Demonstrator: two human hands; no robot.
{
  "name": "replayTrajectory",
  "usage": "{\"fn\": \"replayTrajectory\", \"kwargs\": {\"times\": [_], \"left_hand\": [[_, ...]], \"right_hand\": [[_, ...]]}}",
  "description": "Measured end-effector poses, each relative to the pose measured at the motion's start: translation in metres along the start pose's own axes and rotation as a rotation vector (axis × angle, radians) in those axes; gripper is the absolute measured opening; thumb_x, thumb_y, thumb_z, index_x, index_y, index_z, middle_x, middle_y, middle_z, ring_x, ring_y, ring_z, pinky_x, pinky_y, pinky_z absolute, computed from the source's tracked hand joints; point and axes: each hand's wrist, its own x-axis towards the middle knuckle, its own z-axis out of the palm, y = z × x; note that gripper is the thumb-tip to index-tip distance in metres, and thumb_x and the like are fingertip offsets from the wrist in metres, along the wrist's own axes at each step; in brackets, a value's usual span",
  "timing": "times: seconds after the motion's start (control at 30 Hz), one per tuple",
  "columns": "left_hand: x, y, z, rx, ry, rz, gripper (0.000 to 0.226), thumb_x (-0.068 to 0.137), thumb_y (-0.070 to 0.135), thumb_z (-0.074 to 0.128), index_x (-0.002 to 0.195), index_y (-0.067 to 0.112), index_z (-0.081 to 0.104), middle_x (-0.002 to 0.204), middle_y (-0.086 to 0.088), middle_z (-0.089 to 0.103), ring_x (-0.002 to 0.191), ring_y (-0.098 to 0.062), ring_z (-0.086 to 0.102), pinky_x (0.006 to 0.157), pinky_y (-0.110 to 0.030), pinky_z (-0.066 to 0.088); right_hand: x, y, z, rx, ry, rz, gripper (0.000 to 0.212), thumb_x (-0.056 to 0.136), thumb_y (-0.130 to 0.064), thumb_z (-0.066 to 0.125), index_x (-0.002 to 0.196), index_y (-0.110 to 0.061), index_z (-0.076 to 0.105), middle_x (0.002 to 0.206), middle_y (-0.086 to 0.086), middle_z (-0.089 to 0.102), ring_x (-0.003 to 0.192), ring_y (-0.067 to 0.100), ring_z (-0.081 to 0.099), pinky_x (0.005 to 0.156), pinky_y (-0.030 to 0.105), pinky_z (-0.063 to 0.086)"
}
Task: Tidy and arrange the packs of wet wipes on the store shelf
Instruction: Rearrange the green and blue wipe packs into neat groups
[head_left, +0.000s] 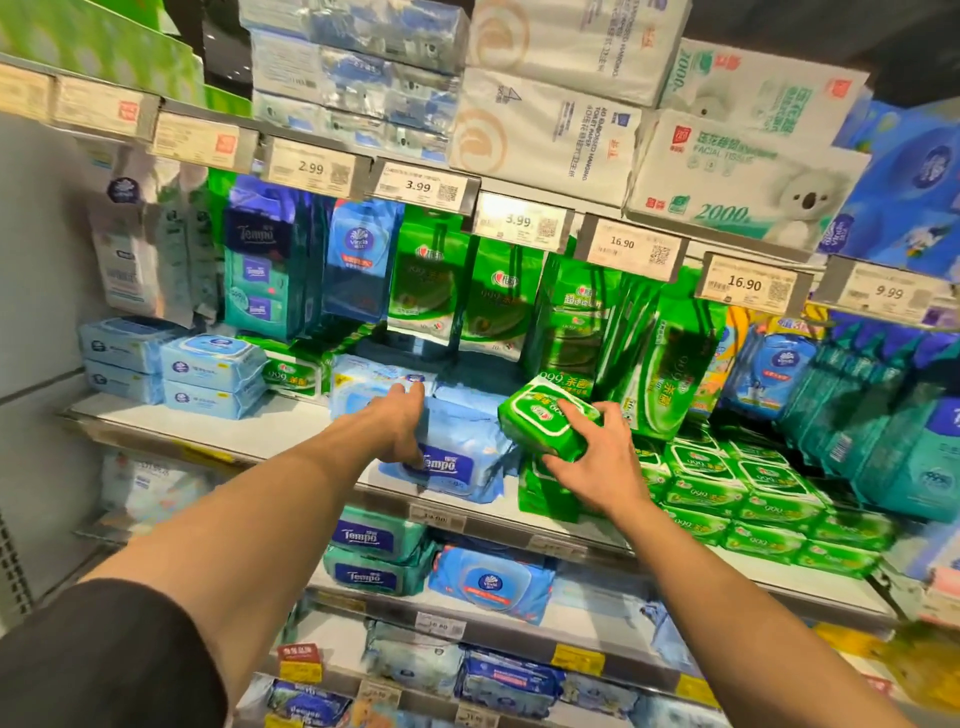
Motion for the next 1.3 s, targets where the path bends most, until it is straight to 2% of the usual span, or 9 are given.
{"fn": "replayTrajectory", "kwargs": {"times": [0.17,0.33,0.5,0.8,1.07,1.2,1.3], "left_hand": [[0.006,0.011,0.002,0.067,0.026,-0.027,0.086,0.065,0.051,0.085,0.132,0.017,0.042,0.138,-0.011,0.036,0.116,-0.04,0.051,0.093,-0.049,0.05],[0.005,0.015,0.005,0.042,0.06,-0.047,0.072,0.07,0.048,0.082,0.126,0.016,0.05,0.134,-0.011,0.039,0.113,-0.037,0.052,0.095,-0.047,0.05],[0.003,0.017,0.003,0.038,0.058,-0.033,0.054,0.069,0.051,0.082,0.106,0.02,0.058,0.122,-0.008,0.044,0.101,-0.031,0.055,0.089,-0.043,0.053],[0.001,0.026,0.006,-0.019,0.063,0.006,0.06,0.068,0.051,0.083,0.112,0.018,0.06,0.12,-0.005,0.046,0.101,-0.028,0.054,0.082,-0.037,0.049],[0.004,0.044,0.011,0.009,0.04,0.058,0.06,0.068,0.053,0.082,0.109,0.018,0.055,0.121,-0.008,0.046,0.103,-0.032,0.055,0.09,-0.042,0.051],[0.008,0.046,0.009,0.088,0.015,0.079,0.071,0.068,0.058,0.079,0.12,0.018,0.052,0.123,-0.009,0.047,0.105,-0.031,0.056,0.091,-0.04,0.05],[0.011,0.044,0.007,0.14,-0.011,0.077,0.077,0.069,0.063,0.076,0.126,0.018,0.051,0.126,-0.01,0.046,0.106,-0.031,0.057,0.091,-0.04,0.051]], "right_hand": [[-0.012,-0.002,0.002,-0.058,0.045,0.109,0.076,0.075,-0.047,0.074,0.143,-0.026,0.047,0.127,0.011,0.037,0.123,0.03,0.04,0.103,0.041,0.042],[-0.017,-0.008,0.007,-0.125,0.037,0.141,0.077,0.078,-0.053,0.067,0.145,-0.028,0.039,0.128,0.01,0.034,0.121,0.03,0.039,0.096,0.044,0.046],[-0.021,-0.008,0.014,-0.158,0.083,0.136,0.077,0.077,-0.054,0.066,0.143,-0.026,0.039,0.122,0.012,0.037,0.111,0.032,0.044,0.089,0.042,0.047],[-0.026,-0.002,0.016,-0.151,0.111,0.134,0.078,0.074,-0.054,0.07,0.138,-0.02,0.042,0.117,0.01,0.038,0.111,0.031,0.046,0.086,0.043,0.051],[-0.032,0.009,0.009,-0.09,0.147,0.147,0.077,0.07,-0.052,0.073,0.133,-0.018,0.046,0.112,0.007,0.04,0.107,0.028,0.048,0.083,0.044,0.052],[-0.037,0.013,0.006,-0.081,0.153,0.215,0.069,0.068,-0.051,0.074,0.121,-0.015,0.048,0.108,0.007,0.041,0.104,0.033,0.05,0.08,0.041,0.049],[-0.032,0.008,0.002,-0.064,0.122,0.337,0.068,0.069,-0.055,0.07,0.118,-0.016,0.044,0.113,0.009,0.042,0.106,0.036,0.051,0.083,0.042,0.047]]}}
